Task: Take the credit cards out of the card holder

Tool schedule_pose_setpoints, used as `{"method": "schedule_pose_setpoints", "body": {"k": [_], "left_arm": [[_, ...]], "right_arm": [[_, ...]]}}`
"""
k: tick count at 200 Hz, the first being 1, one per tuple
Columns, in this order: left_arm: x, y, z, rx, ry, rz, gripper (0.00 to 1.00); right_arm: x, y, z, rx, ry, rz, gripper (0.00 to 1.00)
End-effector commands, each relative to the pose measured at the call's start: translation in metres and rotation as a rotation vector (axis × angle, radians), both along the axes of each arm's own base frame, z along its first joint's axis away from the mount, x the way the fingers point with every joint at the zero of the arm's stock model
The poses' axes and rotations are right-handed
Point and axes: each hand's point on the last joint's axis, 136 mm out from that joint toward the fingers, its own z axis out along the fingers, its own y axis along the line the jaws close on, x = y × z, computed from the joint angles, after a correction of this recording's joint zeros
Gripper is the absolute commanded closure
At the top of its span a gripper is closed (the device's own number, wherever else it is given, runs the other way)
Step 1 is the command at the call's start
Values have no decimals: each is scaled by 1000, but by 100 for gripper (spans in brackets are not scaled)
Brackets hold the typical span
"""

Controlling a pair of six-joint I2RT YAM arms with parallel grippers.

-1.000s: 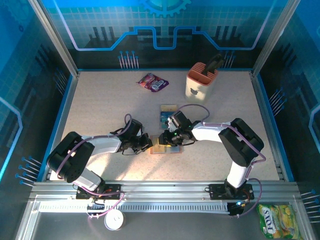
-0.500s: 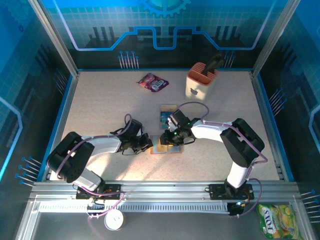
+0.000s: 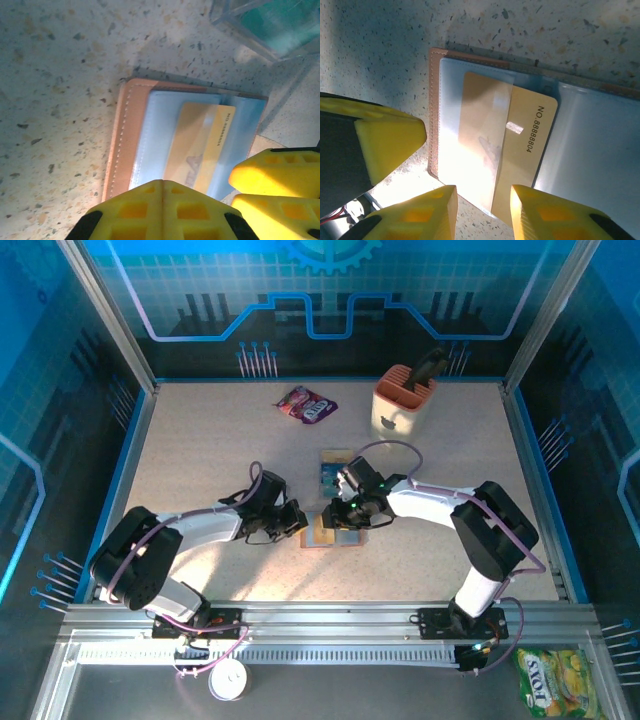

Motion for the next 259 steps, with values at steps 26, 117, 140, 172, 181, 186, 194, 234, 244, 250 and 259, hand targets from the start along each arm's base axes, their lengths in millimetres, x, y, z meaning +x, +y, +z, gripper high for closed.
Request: {"method": "schedule_pose_setpoints", "body": {"k": [26, 117, 140, 172, 181, 186, 194, 234, 244, 250, 259], "left_arm": [[3, -13, 6, -5, -8, -53, 96], [-4, -16, -16, 21, 37, -63, 97], [-6, -15, -21, 28, 50, -65, 97], [-8, -13, -26, 41, 64, -66, 97], [-8, -13, -27, 42, 68, -66, 97], [-9, -13, -27, 42, 69, -67, 97], [-9, -13, -28, 45, 73, -66, 97], [-11, -11, -31, 52, 81, -65, 97], [-11, -11, -31, 55, 80, -65, 97], [-11, -10, -31, 56, 80, -63, 97], [-11, -10, -30, 57, 80, -63, 97]], "right_arm": [[4, -9, 4, -14, -15, -15, 65], [5, -11, -5, -1, 4, -25, 65], [5, -11, -8, -3, 11, -26, 65], [4, -10, -12, -4, 21, -24, 65], [4, -11, -13, -6, 21, -22, 65], [4, -11, -14, -8, 24, -23, 65], [4, -11, -15, -13, 25, -24, 65], [3, -13, -22, -26, 39, -29, 65], [2, -14, -24, -31, 42, -31, 65], [3, -14, -24, -32, 43, -32, 65], [3, -14, -25, -33, 44, -34, 65]]}}
